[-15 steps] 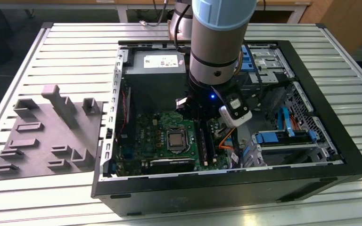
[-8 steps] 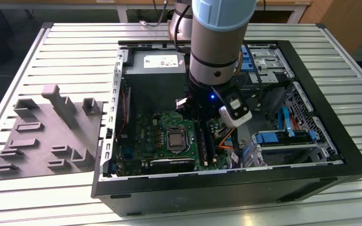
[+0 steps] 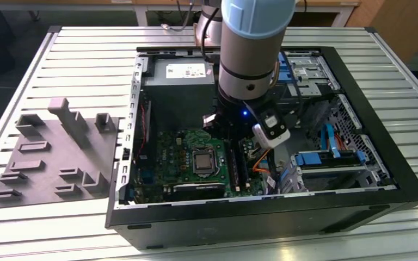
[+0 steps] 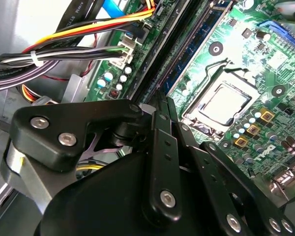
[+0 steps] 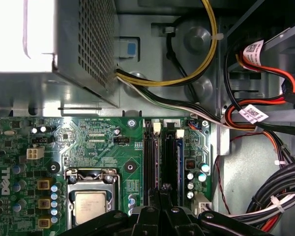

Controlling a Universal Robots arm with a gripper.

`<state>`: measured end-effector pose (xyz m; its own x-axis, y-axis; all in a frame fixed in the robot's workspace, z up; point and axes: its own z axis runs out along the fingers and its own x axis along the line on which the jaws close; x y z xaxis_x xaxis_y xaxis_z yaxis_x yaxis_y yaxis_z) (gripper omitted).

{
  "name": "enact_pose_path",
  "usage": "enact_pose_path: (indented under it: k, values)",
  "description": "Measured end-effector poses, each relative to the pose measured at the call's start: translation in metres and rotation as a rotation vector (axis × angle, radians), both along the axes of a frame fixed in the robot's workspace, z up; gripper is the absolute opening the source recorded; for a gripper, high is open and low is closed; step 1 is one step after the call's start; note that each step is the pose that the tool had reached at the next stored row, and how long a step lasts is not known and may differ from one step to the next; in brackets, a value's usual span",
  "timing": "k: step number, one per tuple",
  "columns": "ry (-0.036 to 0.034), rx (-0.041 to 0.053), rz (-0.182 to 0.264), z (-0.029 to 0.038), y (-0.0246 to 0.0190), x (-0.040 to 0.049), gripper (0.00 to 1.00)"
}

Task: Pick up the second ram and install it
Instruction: 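Insert the second ram into the second slot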

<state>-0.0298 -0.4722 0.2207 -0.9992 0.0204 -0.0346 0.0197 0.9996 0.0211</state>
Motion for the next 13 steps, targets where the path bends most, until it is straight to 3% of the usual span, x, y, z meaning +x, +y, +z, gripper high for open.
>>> enact_pose_path:
  k: [13]
  values:
    - [0.0002,-0.0005,0.000,-0.0054,-0.0001,0.0000,0.11]
